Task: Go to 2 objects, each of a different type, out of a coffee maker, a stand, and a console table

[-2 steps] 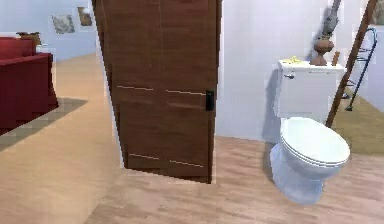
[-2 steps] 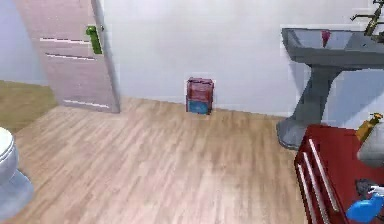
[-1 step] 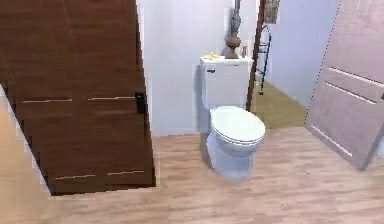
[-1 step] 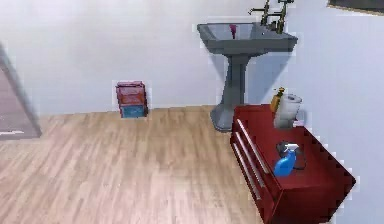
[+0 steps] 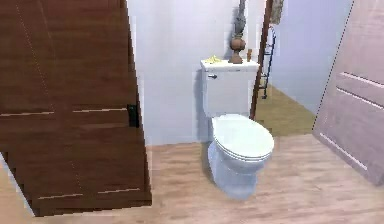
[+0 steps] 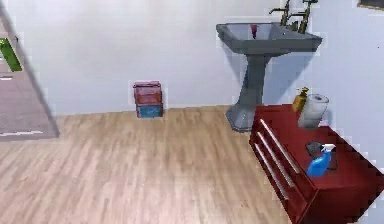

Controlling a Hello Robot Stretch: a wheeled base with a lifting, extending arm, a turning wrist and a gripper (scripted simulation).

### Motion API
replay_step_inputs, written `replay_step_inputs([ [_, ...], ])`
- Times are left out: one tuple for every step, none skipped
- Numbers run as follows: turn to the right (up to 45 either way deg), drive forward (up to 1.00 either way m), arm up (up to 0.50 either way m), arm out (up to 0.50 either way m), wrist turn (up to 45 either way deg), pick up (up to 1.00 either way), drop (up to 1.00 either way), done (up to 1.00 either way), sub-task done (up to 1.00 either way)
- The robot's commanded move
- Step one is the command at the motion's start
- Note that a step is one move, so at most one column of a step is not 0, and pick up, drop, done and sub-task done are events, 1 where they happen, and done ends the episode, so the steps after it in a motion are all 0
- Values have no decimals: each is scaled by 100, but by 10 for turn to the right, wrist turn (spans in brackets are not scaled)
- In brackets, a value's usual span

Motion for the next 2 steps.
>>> replay_step_inputs([
  [-450,0,0,0,0,0,0,0,0],
  [-180,0,0,0,0,0,0,0,0],
])
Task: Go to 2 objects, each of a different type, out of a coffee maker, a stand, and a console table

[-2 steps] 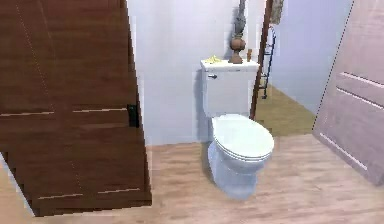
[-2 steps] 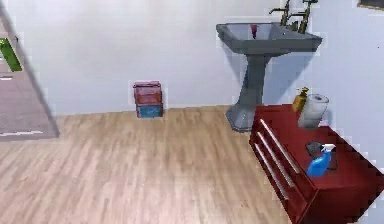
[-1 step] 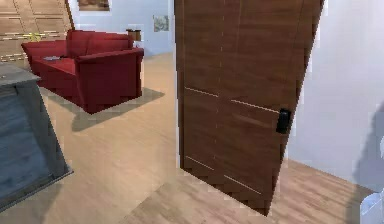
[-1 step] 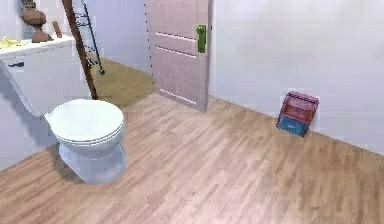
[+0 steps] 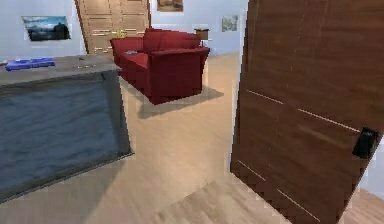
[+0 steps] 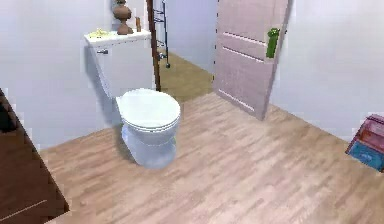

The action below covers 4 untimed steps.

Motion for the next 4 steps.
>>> replay_step_inputs([
  [0,100,0,0,0,0,0,0,0],
  [-60,0,0,0,0,0,0,0,0],
  [0,55,0,0,0,0,0,0,0],
  [-30,0,0,0,0,0,0,0,0],
])
